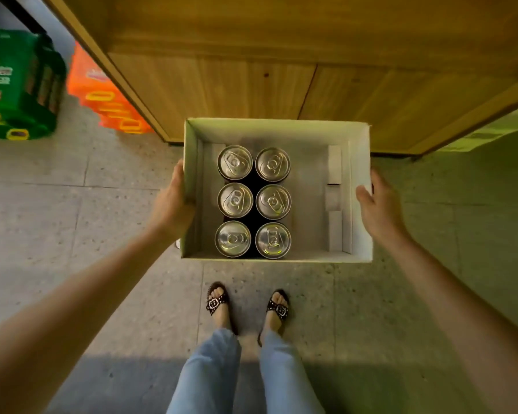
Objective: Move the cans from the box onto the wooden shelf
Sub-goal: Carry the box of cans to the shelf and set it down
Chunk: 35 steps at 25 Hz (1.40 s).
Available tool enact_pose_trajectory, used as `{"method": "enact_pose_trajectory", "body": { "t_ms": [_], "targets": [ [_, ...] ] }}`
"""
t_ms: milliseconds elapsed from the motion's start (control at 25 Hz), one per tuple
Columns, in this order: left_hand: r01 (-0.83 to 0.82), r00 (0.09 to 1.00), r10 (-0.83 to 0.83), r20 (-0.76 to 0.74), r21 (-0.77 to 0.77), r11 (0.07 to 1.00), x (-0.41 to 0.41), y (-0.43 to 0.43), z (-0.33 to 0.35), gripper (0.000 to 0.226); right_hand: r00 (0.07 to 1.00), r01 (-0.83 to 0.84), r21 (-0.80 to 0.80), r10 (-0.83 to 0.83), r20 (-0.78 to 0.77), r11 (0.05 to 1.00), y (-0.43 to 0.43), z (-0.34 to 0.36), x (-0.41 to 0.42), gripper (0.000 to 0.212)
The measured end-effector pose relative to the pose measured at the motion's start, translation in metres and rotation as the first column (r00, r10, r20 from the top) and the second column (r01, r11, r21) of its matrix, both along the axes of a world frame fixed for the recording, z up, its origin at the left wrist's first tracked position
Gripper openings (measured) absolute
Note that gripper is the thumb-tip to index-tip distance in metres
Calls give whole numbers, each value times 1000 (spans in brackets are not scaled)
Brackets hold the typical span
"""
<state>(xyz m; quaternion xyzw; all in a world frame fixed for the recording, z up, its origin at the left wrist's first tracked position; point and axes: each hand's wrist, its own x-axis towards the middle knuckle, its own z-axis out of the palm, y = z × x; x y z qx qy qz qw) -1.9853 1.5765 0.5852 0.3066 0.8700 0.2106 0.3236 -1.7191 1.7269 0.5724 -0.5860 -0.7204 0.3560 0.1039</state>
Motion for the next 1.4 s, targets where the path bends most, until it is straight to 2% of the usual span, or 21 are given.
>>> {"method": "enact_pose_trajectory", "body": {
  "t_ms": [160, 440, 760, 1040, 1240, 1400],
  "targets": [
    [25, 997, -24, 72, -19, 1000, 8, -1, -98, 69, 999, 30, -45, -31, -14, 999, -8, -92, 11, 47],
    [43, 996, -37, 86, -63, 997, 18, -10, -286, 68, 999, 47, -84, -45, 31, 995, -12, -291, 21, 46],
    [98, 994, -97, 50, -27, 995, 11, -21, -488, 63, 998, 54, -71, -51, 42, 996, -22, -492, 20, 42],
    [78, 993, -78, 84, -3, 997, 6, -35, -572, 68, 998, 24, -79, -20, 51, 997, -30, -577, 11, 39],
    [67, 995, -68, 77, 17, 998, 3, -38, -590, 65, 999, 17, -63, -14, 53, 998, -27, -594, 9, 38],
    [63, 994, -62, 92, -1, 998, 3, -37, -593, 69, 994, -12, -99, 23, 106, 995, -22, -604, 9, 47]
  ]
}}
